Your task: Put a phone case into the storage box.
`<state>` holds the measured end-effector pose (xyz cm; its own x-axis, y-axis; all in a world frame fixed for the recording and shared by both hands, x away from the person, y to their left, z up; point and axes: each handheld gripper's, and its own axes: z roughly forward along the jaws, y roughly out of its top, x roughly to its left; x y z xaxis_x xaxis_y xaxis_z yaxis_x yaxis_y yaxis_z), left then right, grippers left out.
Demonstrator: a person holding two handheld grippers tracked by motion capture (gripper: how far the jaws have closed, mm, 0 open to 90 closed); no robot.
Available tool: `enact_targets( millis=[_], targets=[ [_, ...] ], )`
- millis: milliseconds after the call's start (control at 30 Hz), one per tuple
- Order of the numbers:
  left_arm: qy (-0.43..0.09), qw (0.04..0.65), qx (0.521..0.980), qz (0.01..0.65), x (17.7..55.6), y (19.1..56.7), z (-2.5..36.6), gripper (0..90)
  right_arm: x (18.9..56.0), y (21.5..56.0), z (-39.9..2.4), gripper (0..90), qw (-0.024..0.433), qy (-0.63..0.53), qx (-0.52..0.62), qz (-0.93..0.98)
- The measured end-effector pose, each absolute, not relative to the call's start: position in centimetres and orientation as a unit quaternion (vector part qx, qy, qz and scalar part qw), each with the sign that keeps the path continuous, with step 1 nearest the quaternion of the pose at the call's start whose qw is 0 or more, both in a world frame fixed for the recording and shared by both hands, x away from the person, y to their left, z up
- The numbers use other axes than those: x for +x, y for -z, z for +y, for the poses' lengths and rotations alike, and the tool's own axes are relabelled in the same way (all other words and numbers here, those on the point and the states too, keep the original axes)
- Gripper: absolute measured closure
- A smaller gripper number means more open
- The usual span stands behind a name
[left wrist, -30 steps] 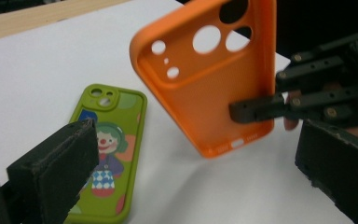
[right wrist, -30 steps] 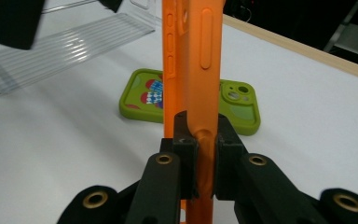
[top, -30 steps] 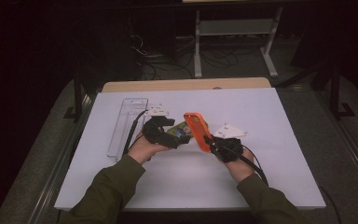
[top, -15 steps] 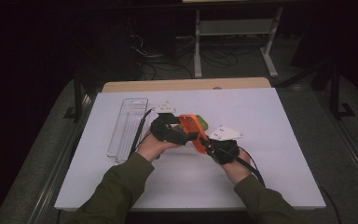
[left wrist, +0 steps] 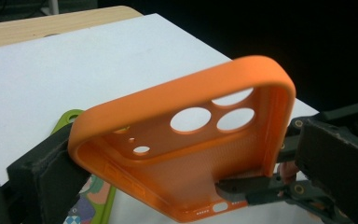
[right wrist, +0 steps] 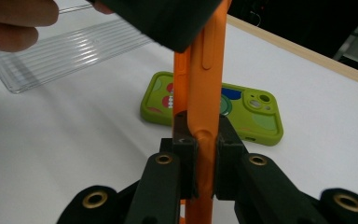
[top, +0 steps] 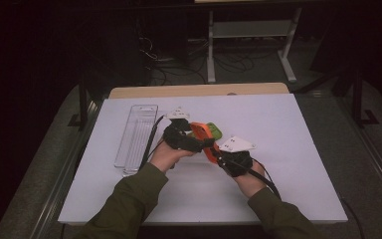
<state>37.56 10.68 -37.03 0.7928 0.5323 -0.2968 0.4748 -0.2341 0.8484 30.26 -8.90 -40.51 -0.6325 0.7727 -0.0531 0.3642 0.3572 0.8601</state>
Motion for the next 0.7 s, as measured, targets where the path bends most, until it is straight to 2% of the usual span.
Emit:
enact_targets(
  millis=[433, 700],
  targets=[
    [-0.024, 0.539, 0.775, 0.329, 37.70, 37.24, 10.50, 0.6, 30.30, 40.96, -8.62, 81.2, 0.236, -0.430, 0.350, 0.798],
    [-0.028, 0.545, 0.767, 0.336, 37.60, 37.00, 10.89, 11.5, 30.27, 40.98, -8.70, 81.1, 0.235, -0.428, 0.352, 0.799]
  ],
)
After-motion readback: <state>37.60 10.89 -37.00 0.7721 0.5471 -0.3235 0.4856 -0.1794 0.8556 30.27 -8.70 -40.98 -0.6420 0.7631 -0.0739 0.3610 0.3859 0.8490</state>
